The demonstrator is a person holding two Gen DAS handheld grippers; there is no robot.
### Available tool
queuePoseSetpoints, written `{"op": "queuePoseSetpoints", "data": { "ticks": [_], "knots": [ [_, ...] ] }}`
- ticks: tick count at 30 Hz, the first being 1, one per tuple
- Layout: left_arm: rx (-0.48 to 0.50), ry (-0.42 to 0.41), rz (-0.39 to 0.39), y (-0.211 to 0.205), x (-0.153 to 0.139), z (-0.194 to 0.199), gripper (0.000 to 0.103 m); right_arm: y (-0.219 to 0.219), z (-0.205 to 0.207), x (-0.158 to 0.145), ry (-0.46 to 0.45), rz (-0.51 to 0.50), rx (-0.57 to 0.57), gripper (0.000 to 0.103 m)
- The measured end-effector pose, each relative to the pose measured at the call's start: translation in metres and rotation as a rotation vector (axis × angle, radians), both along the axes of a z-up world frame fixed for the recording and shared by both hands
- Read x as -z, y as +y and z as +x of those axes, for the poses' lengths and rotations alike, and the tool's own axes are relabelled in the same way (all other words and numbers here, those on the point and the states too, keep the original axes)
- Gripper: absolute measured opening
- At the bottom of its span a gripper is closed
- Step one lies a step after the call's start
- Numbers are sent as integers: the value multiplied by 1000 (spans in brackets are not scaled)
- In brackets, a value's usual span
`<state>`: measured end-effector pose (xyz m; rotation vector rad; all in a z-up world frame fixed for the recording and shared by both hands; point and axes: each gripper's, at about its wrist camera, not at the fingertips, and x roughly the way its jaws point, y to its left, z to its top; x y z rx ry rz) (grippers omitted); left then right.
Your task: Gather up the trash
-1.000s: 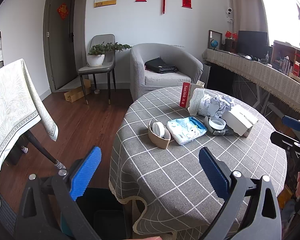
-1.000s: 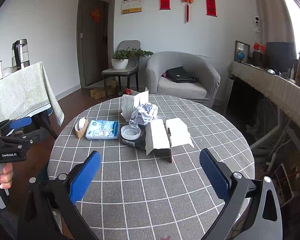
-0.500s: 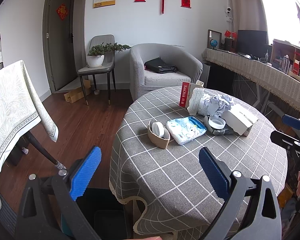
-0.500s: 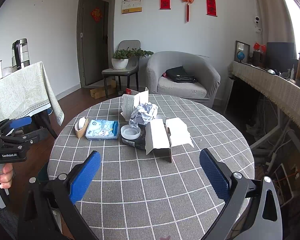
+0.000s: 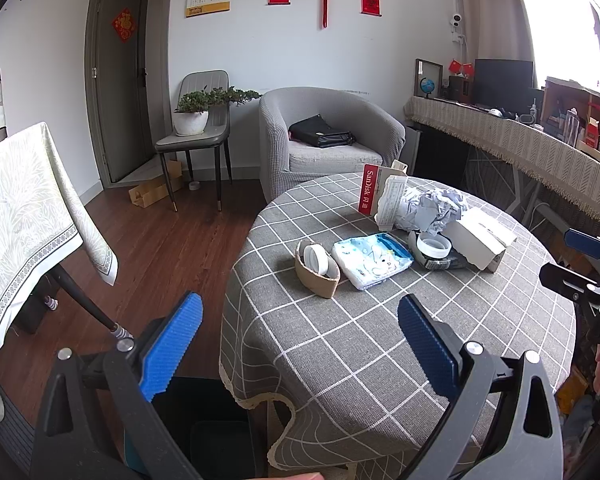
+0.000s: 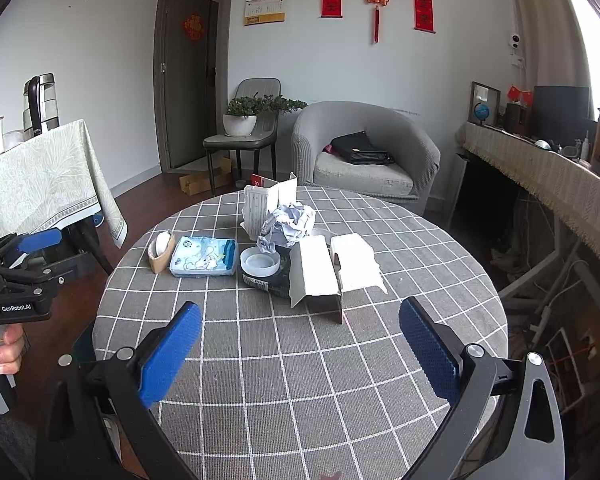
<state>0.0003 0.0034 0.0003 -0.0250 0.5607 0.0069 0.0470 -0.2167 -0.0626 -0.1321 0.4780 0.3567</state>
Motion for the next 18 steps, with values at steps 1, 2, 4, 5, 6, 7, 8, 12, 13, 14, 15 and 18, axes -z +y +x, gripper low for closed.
{"op": "queuePoseSetpoints", "data": {
  "ticks": [1,2,4,5,6,7,8,12,13,14,15,18],
  "knots": [
    [0,0,0,0,0,0,100,0,0,0,0,0,0,100],
    [0,0,1,0,0,0,100,0,0,0,1,0,0,100],
    [-1,0,2,0,0,0,100,0,0,0,1,0,-1,100],
    [-1,0,1,0,0,0,100,0,0,0,1,-1,0,100],
    [-1,0,0,0,1,1,100,0,0,1,2,-1,0,100],
    [-2,0,1,0,1,1,100,0,1,1,2,-1,-1,100],
    [-1,0,1,0,1,1,100,0,1,1,2,-1,-1,100],
    [0,-5,6,0,1,1,100,0,1,2,3,-1,-1,100],
    [0,-6,12,-1,1,1,100,0,1,1,3,-2,0,100],
    [2,-7,16,-1,1,1,100,0,0,2,3,-1,-1,100],
    [4,-8,18,-1,1,1,100,0,1,1,3,-1,-1,100],
    [9,-8,18,-2,1,0,100,-1,1,2,3,0,-1,100]
  ]
}}
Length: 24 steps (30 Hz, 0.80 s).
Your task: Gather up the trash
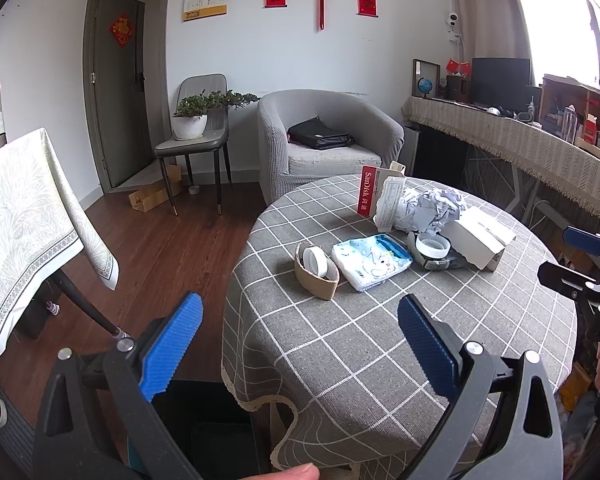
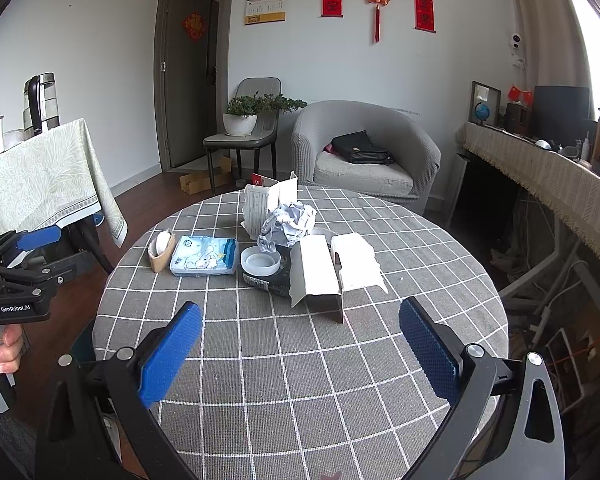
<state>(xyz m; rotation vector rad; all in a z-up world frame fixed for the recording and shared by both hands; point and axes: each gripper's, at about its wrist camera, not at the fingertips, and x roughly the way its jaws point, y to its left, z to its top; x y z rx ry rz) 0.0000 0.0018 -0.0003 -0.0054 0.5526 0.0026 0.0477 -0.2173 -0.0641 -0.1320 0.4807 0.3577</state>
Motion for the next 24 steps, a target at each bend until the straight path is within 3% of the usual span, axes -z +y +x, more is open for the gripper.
{"op": "queuePoseSetpoints", "data": {
  "ticks": [8,9,12,17,24],
  "knots": [
    [-4,-18,7,0,-5,0,98,0,0,-1,8,19,4,99],
    [1,-22,5,1,-6,2,98,1,1,-1,9,21,3,96],
    [12,-31,1,4,-10,6,86,5,3,-1,22,23,4,80],
    [5,-18,-11,11,-8,20,78,9,15,1,55,47,-14,77],
    [50,19,-87,11,-4,53,49,11,41,-2,57,39,-39,77]
  ]
}}
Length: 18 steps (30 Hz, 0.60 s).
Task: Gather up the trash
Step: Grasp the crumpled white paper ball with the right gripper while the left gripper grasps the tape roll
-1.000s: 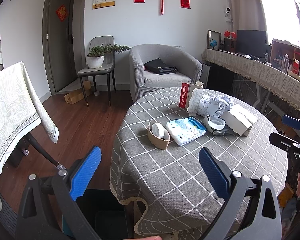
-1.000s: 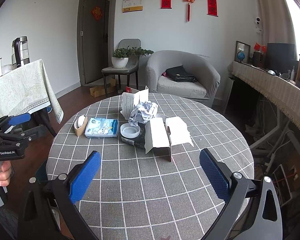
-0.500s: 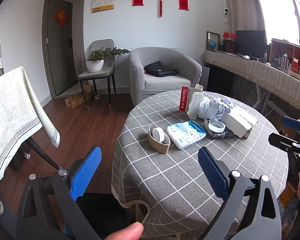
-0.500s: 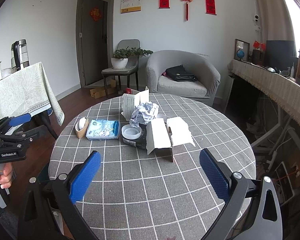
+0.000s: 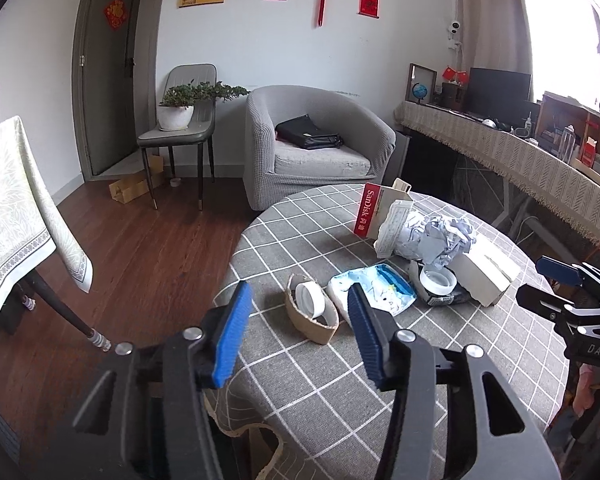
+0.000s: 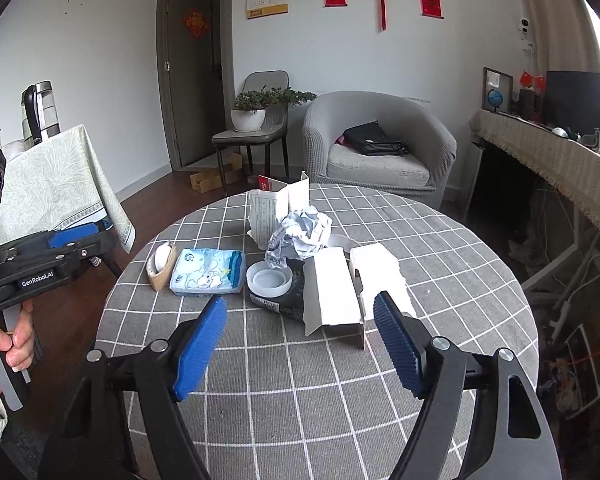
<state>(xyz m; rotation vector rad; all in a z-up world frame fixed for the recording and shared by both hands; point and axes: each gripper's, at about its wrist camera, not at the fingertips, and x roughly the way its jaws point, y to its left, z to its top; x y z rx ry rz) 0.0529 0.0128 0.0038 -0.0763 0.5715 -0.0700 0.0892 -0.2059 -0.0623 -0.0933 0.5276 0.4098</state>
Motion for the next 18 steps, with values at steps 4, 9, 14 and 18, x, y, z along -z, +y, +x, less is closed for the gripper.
{"op": "queuePoseSetpoints", "data": {
  "ticks": [4,9,14,18],
  "knots": [
    [22,19,10,-8,5,18,37,-1,16,-3,1,-6,-14,76],
    [19,56,41,-15,17,35,31,-4,32,-6,1,-1,-26,76],
    [23,88,49,-18,26,45,25,-9,44,-13,-6,20,-22,76],
    [18,122,37,-16,32,50,20,-14,53,-16,-2,32,-10,76]
  ]
}}
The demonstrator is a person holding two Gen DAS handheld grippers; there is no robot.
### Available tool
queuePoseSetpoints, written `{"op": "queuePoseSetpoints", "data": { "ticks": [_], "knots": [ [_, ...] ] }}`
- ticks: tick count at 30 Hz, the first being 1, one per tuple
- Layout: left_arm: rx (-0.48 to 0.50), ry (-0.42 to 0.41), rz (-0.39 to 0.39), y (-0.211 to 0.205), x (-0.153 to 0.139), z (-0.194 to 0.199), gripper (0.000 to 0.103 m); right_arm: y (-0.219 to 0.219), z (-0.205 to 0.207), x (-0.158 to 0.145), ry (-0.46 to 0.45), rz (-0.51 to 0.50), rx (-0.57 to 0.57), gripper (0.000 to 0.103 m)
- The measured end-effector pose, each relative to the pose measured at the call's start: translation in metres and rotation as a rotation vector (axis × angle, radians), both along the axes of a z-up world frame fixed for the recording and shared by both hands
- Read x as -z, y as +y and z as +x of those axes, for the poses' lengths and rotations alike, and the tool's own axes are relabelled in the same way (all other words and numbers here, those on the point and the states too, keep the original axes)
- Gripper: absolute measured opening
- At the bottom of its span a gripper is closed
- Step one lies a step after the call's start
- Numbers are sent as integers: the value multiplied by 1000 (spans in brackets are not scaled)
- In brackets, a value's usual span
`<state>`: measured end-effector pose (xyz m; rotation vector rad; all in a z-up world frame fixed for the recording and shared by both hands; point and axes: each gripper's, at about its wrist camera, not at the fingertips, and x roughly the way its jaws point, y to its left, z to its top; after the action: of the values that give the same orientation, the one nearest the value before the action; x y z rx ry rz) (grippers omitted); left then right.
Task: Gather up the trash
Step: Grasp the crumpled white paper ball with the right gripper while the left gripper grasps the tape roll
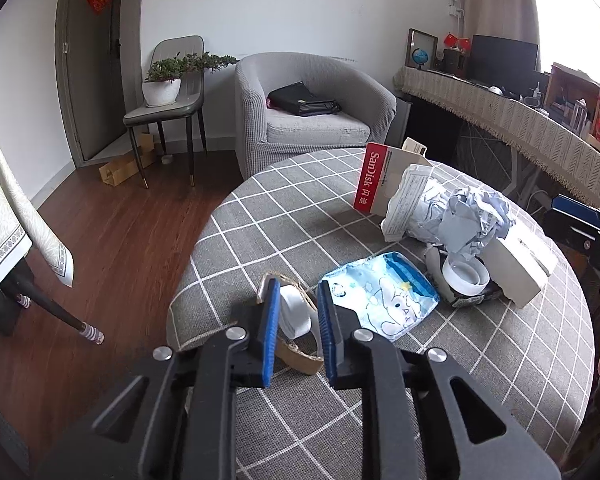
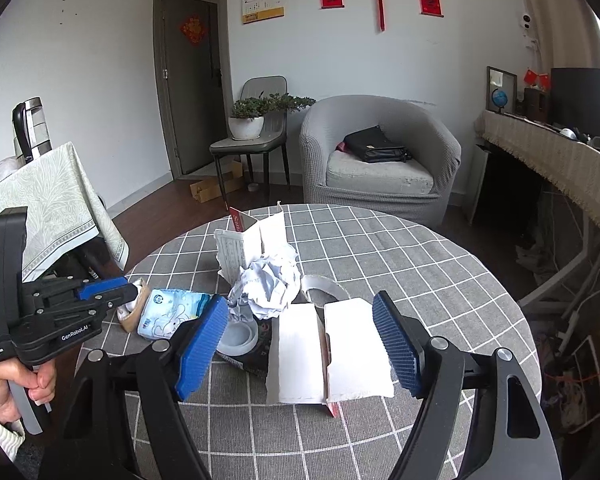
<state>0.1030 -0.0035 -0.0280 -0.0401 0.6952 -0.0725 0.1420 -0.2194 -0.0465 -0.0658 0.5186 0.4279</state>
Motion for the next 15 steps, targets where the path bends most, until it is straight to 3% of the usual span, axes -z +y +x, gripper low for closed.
{"op": "queuePoseSetpoints", "data": {
  "ticks": [5,15],
  "knots": [
    [-6,22,11,0,3,1,18,-5,7,-3,4,21,14,76],
    [5,32,-52,9,3,5,10,7,24,5,68,94,-35,72]
  ]
}}
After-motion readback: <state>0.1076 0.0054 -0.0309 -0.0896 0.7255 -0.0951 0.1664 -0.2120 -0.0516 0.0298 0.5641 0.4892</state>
